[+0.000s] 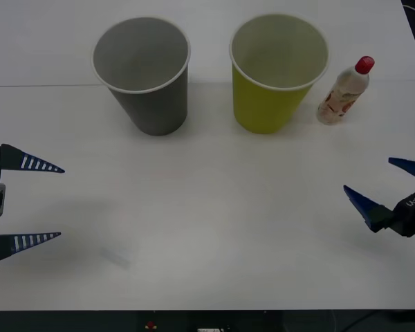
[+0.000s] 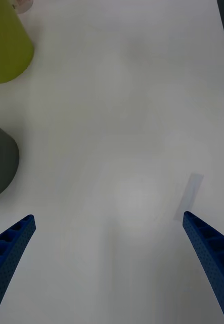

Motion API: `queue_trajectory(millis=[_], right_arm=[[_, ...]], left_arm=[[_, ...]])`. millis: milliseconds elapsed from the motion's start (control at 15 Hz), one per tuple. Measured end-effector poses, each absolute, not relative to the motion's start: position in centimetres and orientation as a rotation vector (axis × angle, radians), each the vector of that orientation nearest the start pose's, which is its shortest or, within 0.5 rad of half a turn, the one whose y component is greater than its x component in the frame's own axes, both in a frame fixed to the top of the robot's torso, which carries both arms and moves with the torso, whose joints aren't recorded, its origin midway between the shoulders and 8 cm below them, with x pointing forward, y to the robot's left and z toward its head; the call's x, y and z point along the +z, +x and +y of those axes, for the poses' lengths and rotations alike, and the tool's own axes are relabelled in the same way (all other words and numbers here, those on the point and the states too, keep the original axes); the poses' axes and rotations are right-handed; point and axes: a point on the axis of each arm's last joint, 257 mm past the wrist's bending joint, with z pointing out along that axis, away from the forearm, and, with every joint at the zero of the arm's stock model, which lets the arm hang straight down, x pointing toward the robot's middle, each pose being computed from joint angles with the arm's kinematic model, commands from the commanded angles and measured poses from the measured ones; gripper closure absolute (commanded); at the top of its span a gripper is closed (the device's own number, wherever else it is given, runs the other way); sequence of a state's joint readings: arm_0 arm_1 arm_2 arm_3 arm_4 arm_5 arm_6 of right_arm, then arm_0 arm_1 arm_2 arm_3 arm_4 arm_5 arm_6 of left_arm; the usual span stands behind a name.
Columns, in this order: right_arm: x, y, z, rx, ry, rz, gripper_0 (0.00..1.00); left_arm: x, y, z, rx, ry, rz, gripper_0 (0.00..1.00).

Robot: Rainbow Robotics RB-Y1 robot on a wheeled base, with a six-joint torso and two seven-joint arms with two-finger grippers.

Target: Put the can into the green bin and the plastic bottle into the gray bin

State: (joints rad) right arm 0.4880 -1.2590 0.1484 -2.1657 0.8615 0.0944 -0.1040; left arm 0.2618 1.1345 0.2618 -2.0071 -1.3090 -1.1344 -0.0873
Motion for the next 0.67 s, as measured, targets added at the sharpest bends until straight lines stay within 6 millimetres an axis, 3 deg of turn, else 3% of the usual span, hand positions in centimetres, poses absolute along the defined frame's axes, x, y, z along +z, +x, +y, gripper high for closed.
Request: queue_trajectory(millis=[333,667], right_arm=[[-18.8,41.7,-31.6,0.055,-0.262,1.774,0.00],[-20.3,44.2,-32.9,0.039,-0.163,1.689,0.00]], left_arm=[[-16.7,34.1,28.6,-0.118,1.762,1.444,0.00],[-16.7,34.1,28.6,-0.118,1.762,1.444,0.00]])
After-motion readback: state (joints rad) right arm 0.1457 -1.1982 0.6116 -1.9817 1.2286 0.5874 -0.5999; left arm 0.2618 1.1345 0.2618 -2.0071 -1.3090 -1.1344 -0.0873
